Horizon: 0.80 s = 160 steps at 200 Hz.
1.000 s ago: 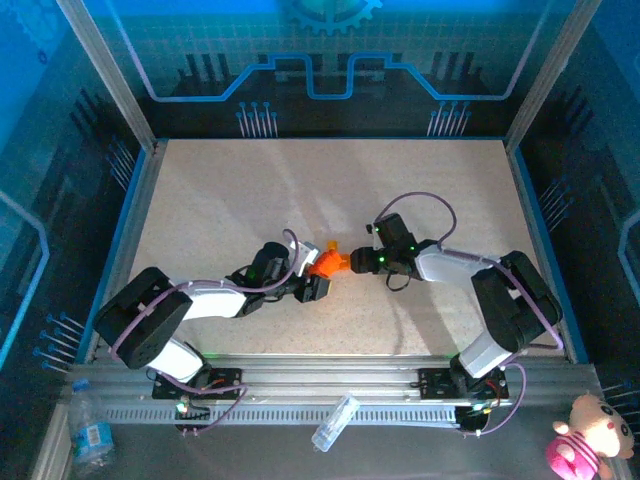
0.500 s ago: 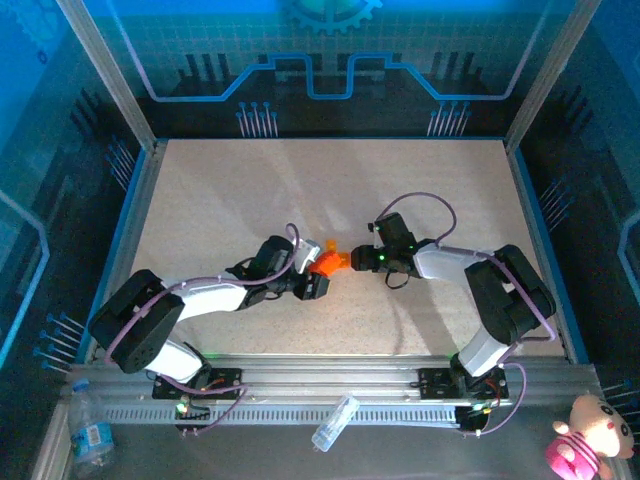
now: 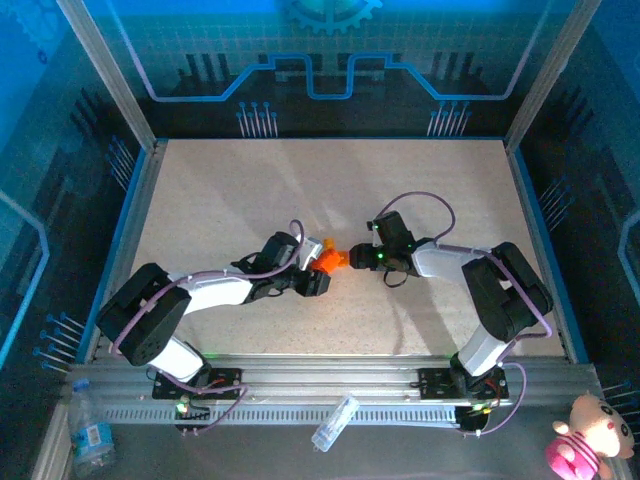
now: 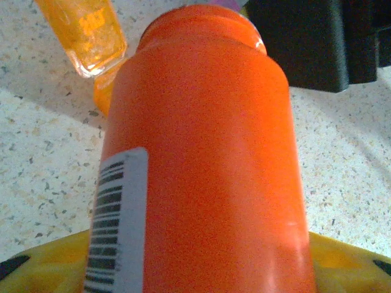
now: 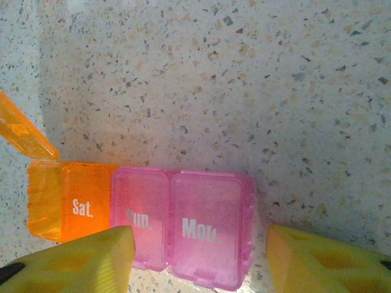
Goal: Sort the pills into containers
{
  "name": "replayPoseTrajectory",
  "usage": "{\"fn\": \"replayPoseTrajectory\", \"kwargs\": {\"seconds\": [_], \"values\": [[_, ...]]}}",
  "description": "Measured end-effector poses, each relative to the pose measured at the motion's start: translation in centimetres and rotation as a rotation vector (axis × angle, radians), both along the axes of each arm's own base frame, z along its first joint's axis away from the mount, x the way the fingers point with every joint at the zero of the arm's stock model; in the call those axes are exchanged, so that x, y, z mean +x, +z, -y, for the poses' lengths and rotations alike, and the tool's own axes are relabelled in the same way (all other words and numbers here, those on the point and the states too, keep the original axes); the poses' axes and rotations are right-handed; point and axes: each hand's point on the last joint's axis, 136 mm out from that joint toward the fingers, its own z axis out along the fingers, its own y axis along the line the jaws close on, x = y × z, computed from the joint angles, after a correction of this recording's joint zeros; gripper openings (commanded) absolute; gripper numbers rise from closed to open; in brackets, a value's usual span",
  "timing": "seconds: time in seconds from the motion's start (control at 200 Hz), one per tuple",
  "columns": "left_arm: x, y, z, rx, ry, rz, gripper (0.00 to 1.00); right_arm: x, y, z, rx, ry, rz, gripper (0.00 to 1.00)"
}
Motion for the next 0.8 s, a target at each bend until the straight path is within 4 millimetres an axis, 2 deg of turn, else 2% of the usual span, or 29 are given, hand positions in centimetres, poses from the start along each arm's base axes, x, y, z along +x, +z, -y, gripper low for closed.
{"fn": "replayPoseTrajectory", "kwargs": {"seconds": [0.27,0.801], "values": [[0.6,-0.3,-0.7,0.018,0.033,-0.018,0.0,0.4,0.0,0.0,0.003,-0.012,0.002,0.65],[1.0,-0.2,-1.0,0.01,0.059,-0.027,0.0,1.2,0.4,0.7,0.003,-0.038,0.002,0.66]]}}
